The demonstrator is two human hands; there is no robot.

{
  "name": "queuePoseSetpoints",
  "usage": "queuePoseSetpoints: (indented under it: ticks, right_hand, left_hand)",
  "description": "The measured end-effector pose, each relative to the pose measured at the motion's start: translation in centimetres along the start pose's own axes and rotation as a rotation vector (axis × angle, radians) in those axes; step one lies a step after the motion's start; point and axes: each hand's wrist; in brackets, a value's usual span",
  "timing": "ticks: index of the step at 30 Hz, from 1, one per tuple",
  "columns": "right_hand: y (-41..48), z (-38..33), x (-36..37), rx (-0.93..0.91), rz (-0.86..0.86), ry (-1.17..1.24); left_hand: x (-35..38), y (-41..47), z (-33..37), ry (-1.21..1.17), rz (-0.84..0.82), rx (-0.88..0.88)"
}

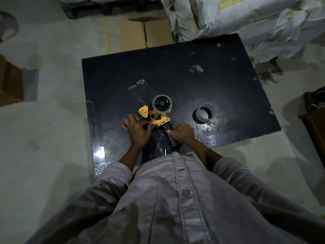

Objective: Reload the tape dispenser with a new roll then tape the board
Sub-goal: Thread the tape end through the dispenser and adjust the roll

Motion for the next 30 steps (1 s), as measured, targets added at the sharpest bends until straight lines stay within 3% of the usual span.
queuePoseSetpoints:
  ticks: [14,19,22,26,30]
  right_hand:
    - [0.6,0.3,-0.1,0.007,-0.017,0.01]
    - [1.2,0.6,0.1,0.018,-0.029,0.02]
    - [1.7,0.8,0.2,0.019,-0.047,-0.009]
    - [2.1,0.8,0.3,0.027,-0.062,-0.037]
    - [2.3,1.2,0.7,0.024,-0.073,-0.036]
  left_hand:
    - [-0.9,-1.5,-2.8,0.041,0.034,0.014]
    - [-0.1,-3.4,-6.7,0.02,-0.013,-0.117]
    - [-0.7,-2.6,-6.3,-0.193,-0.152,-0.213]
    - [-1.6,-0.5,-3.8,-0.668,-0.34,-0.548]
    - [-2.3,1.0,-2.6,-1.103,-0.389,-0.684]
Point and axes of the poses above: each hand's wrist, its own y-axis towards the middle knuckle, its own x-axis out of the palm, z = x × y, and after that the axes turned 14 degrees about y, right-handed
